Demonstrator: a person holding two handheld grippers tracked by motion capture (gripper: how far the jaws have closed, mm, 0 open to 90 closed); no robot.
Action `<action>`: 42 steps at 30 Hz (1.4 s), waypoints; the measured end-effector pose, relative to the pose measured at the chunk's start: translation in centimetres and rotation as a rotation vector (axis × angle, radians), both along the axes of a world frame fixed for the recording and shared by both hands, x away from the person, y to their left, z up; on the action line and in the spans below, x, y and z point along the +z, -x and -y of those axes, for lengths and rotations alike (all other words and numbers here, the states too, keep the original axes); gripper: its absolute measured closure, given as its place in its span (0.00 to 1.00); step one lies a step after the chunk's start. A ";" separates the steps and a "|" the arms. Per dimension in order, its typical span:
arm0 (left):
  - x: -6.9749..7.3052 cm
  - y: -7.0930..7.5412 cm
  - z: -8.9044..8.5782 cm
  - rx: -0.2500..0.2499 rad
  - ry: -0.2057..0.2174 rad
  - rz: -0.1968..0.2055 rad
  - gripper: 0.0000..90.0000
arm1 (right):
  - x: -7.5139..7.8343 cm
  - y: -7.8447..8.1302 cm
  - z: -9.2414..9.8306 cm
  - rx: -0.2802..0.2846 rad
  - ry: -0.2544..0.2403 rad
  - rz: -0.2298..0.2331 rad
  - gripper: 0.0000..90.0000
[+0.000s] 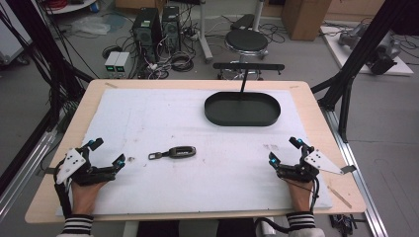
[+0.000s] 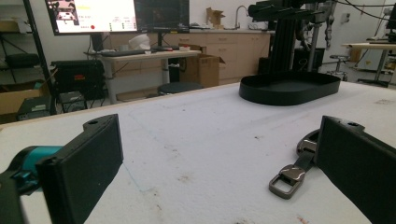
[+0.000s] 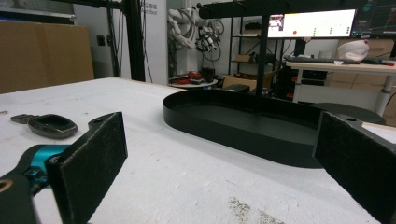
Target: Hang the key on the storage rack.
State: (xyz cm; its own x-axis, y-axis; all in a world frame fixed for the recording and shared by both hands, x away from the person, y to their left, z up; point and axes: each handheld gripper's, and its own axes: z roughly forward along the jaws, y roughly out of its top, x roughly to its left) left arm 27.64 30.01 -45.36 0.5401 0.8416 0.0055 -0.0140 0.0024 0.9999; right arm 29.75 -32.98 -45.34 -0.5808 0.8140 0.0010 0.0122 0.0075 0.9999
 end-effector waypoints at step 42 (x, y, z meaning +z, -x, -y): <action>5.3 -3.4 0.1 -0.242 -0.191 -0.130 0.02 | 0.0 0.1 -0.1 -0.001 -0.002 0.006 0.02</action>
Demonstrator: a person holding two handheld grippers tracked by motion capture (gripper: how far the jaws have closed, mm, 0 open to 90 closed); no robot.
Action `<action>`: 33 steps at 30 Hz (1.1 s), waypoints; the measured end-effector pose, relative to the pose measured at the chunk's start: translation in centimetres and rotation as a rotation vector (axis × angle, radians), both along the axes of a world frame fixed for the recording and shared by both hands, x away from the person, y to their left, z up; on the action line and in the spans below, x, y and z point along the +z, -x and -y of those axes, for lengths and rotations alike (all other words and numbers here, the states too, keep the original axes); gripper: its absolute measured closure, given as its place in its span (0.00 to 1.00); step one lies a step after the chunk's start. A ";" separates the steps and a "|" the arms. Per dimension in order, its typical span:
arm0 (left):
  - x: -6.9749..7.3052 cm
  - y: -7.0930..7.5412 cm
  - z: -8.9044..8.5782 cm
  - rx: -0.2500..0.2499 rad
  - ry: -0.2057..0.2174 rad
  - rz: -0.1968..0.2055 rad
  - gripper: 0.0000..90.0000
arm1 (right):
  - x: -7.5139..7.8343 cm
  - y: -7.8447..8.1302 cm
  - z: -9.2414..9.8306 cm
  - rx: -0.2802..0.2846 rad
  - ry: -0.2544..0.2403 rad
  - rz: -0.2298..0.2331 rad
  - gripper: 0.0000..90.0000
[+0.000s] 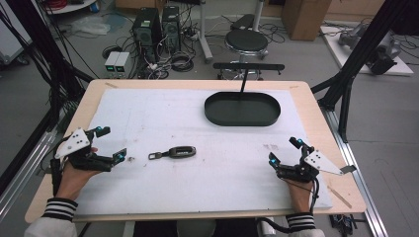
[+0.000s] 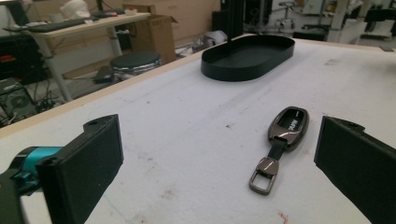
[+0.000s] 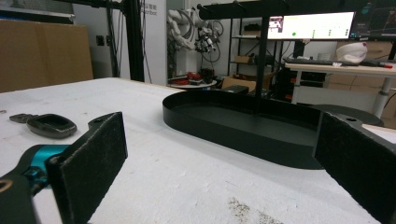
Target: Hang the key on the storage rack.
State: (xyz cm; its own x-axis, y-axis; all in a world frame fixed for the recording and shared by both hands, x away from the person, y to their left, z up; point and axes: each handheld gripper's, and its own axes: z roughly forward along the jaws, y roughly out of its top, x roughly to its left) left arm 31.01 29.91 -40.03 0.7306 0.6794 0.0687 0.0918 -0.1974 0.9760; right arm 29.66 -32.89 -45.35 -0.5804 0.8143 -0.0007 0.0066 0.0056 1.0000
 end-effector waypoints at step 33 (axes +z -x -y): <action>3.3 -5.6 9.2 -0.334 -0.476 -0.220 0.03 | 0.0 0.0 0.0 0.001 0.000 0.001 0.02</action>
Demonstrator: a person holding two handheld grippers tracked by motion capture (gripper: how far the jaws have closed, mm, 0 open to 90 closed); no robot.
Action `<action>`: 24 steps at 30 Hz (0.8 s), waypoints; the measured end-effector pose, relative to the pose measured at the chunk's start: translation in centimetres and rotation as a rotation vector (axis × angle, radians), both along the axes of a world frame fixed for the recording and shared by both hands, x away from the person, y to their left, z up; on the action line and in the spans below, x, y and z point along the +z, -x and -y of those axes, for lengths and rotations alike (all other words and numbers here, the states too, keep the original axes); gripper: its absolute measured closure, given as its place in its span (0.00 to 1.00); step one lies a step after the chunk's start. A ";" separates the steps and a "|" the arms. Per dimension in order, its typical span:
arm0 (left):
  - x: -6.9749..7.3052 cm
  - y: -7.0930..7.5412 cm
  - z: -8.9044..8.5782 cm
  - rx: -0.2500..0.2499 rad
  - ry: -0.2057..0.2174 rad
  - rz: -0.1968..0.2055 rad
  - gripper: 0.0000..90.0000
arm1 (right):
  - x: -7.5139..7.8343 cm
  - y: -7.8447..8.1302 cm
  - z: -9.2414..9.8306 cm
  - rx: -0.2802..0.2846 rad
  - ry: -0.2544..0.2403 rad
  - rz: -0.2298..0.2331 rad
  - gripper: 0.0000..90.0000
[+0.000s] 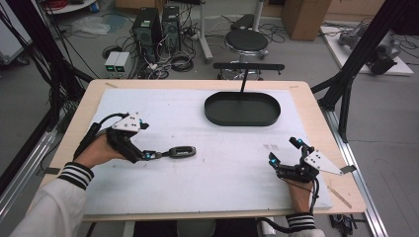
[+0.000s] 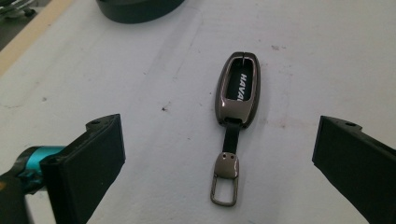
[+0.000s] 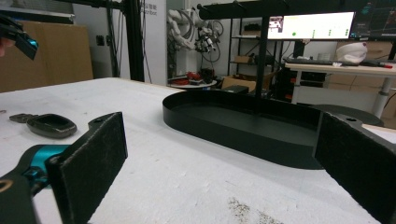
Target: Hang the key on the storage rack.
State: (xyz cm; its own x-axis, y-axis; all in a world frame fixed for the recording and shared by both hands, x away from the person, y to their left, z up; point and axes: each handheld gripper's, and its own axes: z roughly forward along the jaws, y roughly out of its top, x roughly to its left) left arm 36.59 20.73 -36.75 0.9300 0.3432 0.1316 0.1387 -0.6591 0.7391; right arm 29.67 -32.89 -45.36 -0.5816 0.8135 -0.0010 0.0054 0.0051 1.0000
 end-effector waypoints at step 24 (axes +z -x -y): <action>-2.6 -2.4 4.4 -0.077 -0.215 -0.090 0.03 | 0.0 0.0 0.1 -0.003 0.004 0.002 0.02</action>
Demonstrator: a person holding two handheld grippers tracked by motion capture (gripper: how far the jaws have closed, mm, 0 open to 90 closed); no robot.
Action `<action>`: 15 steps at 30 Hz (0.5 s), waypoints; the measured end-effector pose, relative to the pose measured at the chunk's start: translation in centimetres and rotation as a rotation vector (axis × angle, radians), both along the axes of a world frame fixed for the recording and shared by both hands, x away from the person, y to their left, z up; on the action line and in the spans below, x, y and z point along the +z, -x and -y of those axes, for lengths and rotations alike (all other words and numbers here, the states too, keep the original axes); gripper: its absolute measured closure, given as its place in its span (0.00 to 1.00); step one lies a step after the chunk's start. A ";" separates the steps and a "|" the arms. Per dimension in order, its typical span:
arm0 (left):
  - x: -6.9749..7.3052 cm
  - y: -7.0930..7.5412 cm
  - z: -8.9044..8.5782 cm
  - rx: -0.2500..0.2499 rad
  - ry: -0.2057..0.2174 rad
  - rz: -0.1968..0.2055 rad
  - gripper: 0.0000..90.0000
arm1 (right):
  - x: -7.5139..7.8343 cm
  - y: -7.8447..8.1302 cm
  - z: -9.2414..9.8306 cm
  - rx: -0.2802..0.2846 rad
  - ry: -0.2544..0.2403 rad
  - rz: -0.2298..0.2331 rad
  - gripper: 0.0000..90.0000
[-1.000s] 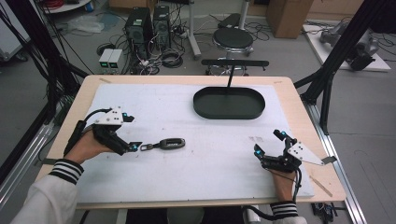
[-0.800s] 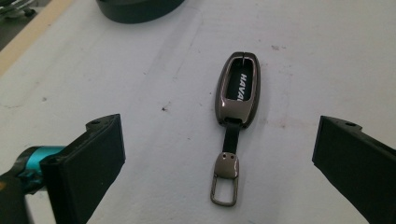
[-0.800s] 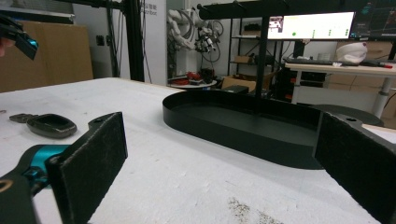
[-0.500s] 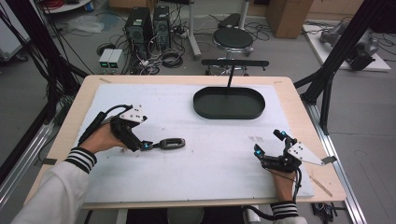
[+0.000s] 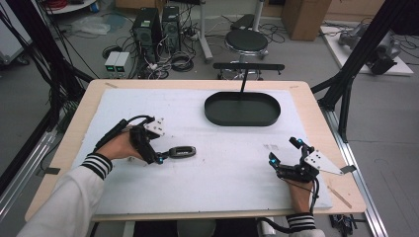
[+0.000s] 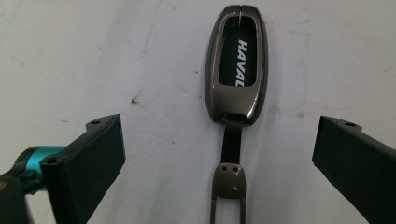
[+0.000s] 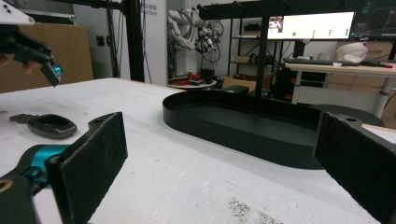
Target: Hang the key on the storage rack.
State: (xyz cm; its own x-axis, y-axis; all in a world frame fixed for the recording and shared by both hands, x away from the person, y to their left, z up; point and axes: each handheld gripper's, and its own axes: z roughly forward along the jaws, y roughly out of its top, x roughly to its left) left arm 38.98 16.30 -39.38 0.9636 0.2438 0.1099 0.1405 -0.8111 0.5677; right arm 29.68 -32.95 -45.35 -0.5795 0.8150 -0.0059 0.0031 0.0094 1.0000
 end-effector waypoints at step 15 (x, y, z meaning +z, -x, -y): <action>-1.6 -0.6 0.8 0.005 -0.088 -0.054 0.23 | 0.0 0.0 0.0 0.001 -0.001 -0.001 0.02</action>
State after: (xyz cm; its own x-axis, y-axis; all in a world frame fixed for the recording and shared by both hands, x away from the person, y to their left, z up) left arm 39.61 15.49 -41.00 0.9675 0.2400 0.0790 0.1728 -0.8566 0.4861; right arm 29.70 -32.99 -45.35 -0.5804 0.8143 -0.0043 0.0043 0.0083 1.0000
